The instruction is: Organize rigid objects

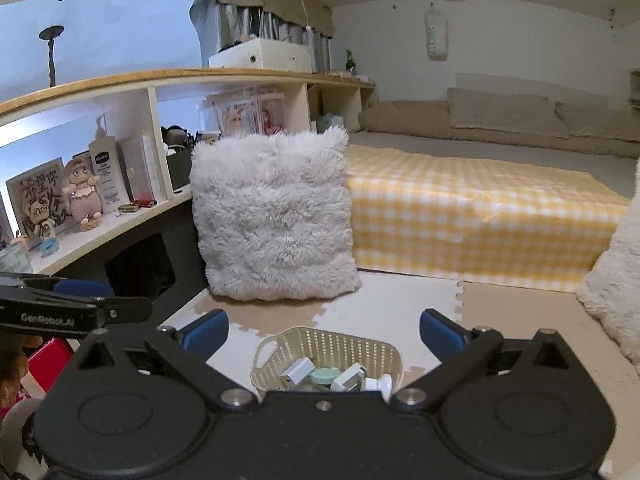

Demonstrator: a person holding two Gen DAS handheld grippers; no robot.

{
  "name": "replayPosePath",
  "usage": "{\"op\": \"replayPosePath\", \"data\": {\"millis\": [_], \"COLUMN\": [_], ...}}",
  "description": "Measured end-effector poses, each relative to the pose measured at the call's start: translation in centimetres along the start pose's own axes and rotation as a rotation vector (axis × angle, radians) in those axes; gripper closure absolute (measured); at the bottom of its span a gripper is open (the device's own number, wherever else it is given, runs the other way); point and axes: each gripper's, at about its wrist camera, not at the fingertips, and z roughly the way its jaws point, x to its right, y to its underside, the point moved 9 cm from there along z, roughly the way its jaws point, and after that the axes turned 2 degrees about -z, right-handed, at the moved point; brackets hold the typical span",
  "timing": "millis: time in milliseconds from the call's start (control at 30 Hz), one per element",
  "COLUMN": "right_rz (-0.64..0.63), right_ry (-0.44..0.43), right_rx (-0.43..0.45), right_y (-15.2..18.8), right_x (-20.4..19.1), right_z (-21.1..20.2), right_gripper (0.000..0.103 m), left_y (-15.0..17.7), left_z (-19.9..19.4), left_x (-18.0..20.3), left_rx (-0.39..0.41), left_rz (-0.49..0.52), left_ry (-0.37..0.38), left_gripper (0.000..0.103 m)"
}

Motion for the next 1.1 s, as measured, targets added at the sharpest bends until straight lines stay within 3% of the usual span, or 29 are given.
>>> {"op": "replayPosePath", "data": {"millis": [300, 667, 1100], "right_rz": [0.023, 0.009, -0.016], "right_ry": [0.069, 0.082, 0.118], "right_rx": [0.025, 0.054, 0.048], "right_y": [2.6, 4.9, 6.7], "right_x": [0.9, 0.8, 0.9], "right_z": [-3.2, -4.4, -4.6], "right_gripper": [0.000, 0.000, 0.000], "left_y": [2.1, 6.2, 7.3], "left_z": [-3.5, -3.6, -3.7], "left_x": [0.4, 0.1, 0.6], "left_rx": [0.083, 0.053, 0.078], "left_rz": [0.017, -0.015, 0.019], "left_ry": [-0.032, -0.050, -0.077], "left_gripper": [0.001, 0.000, 0.000]}}
